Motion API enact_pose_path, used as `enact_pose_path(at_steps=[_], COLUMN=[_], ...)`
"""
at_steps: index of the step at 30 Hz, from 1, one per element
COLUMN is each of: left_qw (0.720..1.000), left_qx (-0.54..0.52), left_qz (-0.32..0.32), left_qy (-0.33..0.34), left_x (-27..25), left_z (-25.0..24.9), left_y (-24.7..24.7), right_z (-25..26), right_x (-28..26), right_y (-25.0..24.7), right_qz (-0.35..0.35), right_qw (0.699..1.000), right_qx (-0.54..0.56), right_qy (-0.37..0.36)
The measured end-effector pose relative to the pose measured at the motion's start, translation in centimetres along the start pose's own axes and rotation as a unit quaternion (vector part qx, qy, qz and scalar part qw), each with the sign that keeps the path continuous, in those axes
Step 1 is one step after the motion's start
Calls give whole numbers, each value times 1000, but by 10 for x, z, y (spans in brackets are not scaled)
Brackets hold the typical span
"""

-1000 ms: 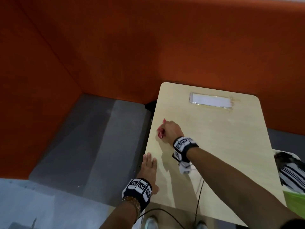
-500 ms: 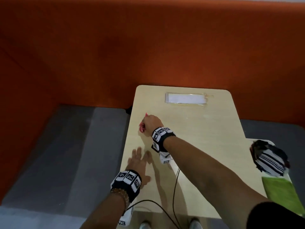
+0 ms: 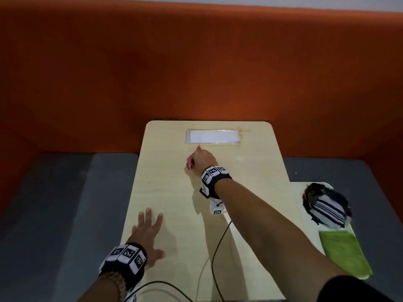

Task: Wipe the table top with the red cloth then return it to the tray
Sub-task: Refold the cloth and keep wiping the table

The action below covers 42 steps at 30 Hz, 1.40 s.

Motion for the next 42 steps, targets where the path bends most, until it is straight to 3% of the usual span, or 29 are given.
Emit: enact_pose_path(at_steps=[6,10,17,22,25,29,33,36,42], left_qw=[999,999,999,998,997,996,995,995,997], left_qx=[9,-17,36,42,53,76,93,91,68], left_qz=[0,-27,33,50,50,51,43,41,46], left_qy=[-35,18,15,7,-3,-9,-10,-5,2], left_x=[3,23,39,39,44,47,47,47,44], left_z=[-20,-51,-78,-81,-84,-88,-85,-82,-84], left_y=[-24,-53,-67,-69,-66,-68,-68,-66,-66], right_z=[-56,-92,-143,-164,-138,-68,-59,-111,-201], right_x=[-15,-23,-58,-64,-55,-45,-47,-52,-102], right_y=[-31,-46,-76,-80,-57,-7,-22,-67,-112], right_qz=[-13,-34,-76,-106,-109,-38,-13,-1,-84], right_qw=[999,998,993,981,987,999,999,999,980], right_qx=[12,-1,13,5,9,9,-11,-5,-21], right_qy=[34,61,86,161,113,5,-37,40,181])
Point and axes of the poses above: each hand's wrist, its own x-axis towards the middle knuckle, its own y-axis out of the palm, z = x × y, the point moved 3 cm from there along x, towards the middle knuckle, and after that the axes turned 14 degrees about x, right-handed, at the moved point
